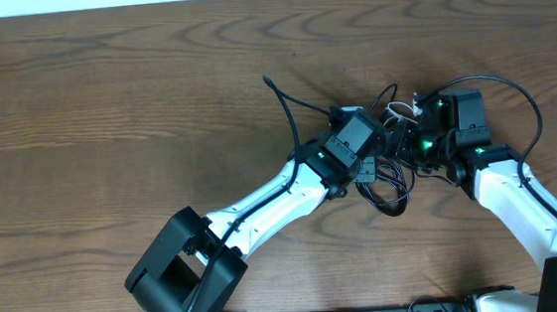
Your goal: Untangle cables
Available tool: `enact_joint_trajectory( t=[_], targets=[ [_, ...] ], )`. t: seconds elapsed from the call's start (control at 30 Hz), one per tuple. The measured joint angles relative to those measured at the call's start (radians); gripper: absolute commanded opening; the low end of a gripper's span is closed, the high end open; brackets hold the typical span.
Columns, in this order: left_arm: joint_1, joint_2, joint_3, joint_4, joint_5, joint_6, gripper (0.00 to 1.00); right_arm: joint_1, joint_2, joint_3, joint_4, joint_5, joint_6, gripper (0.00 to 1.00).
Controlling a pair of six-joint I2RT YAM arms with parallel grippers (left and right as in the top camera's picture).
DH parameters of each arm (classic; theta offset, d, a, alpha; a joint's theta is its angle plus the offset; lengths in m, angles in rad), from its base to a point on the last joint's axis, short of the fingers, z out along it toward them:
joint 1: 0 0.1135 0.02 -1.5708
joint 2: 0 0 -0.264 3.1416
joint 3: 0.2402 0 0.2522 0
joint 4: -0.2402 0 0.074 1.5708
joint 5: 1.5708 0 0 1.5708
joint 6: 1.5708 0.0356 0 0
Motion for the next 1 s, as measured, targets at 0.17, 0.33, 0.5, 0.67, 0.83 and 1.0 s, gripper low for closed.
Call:
enact_joint_trajectory(
  t=[0.17,0.33,0.5,0.67,0.83,1.0],
  targets=[
    [0.0,0.0,0.0,0.0,0.0,0.0,0.07,0.0,0.0,0.0,-0.008,-0.027,0.005,0.15],
    [0.0,0.0,0.0,0.0,0.0,0.0,0.07,0.0,0.0,0.0,-0.008,-0.029,0.002,0.01],
    [0.0,0.0,0.0,-0.003,0.0,0.0,0.08,0.0,0.0,0.0,-0.011,-0.028,0.005,0.01],
    [0.0,0.0,0.0,-0.006,0.0,0.0,0.07,-0.007,0.001,-0.001,0.015,-0.064,0.0,0.01],
    [0.0,0.0,0.0,-0.019,0.0,0.0,0.08,-0.127,0.001,-0.001,0.055,-0.251,-0.027,0.01],
    [0.0,0.0,0.0,-0.018,-0.003,0.0,0.08,-0.301,-0.013,-0.002,0.049,-0.486,-0.067,0.01]
  ],
)
